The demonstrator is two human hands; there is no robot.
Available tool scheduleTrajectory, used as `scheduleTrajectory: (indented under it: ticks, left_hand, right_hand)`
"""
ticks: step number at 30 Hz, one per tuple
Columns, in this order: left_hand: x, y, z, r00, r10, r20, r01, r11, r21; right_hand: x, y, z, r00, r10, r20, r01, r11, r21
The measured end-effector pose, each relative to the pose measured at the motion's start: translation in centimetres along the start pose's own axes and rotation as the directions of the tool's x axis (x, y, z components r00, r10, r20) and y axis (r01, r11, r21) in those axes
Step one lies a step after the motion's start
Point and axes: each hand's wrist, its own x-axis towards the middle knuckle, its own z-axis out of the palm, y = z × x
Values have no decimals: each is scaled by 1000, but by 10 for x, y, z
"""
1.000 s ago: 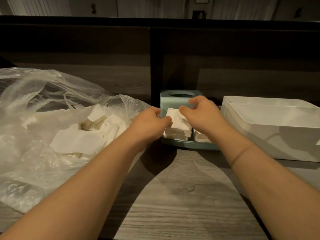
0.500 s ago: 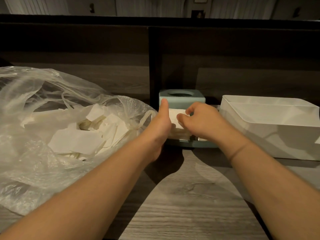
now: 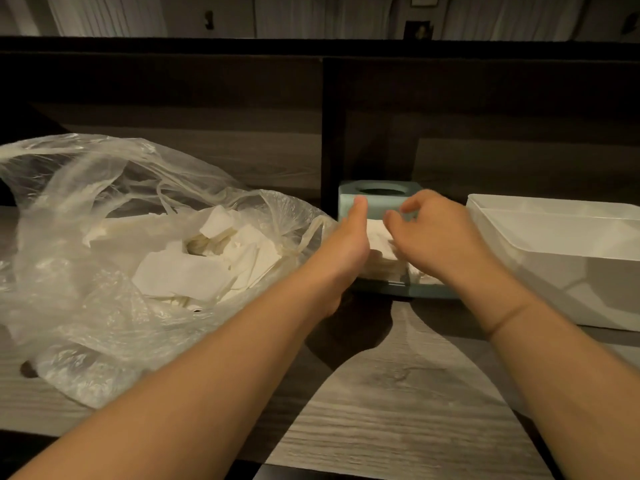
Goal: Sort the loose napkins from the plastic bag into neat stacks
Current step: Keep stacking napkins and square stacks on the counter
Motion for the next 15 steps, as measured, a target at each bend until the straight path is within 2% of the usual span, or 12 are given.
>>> scheduleTrajectory:
  ticks: [3,7,11,15]
  left_hand:
    - [-15,11,-3,998,64,7,-65,990,128]
    - [-30,15,-10,981,191,19,-191,964,186]
    - [-41,23,-29,953,303,3,-295,924,242]
    - [-48,27,-69,937,348,-33,-323,898,299]
  right_hand:
    - [-5,-4,3,995,-36,-90,45,993,109]
    - [-14,-15,8,981,-91,-171,133,958,253]
    - [-23,-32,12,978,-116,-172,176,904,389]
    - [-28,-56,18,979,-155,-135,200,868,453]
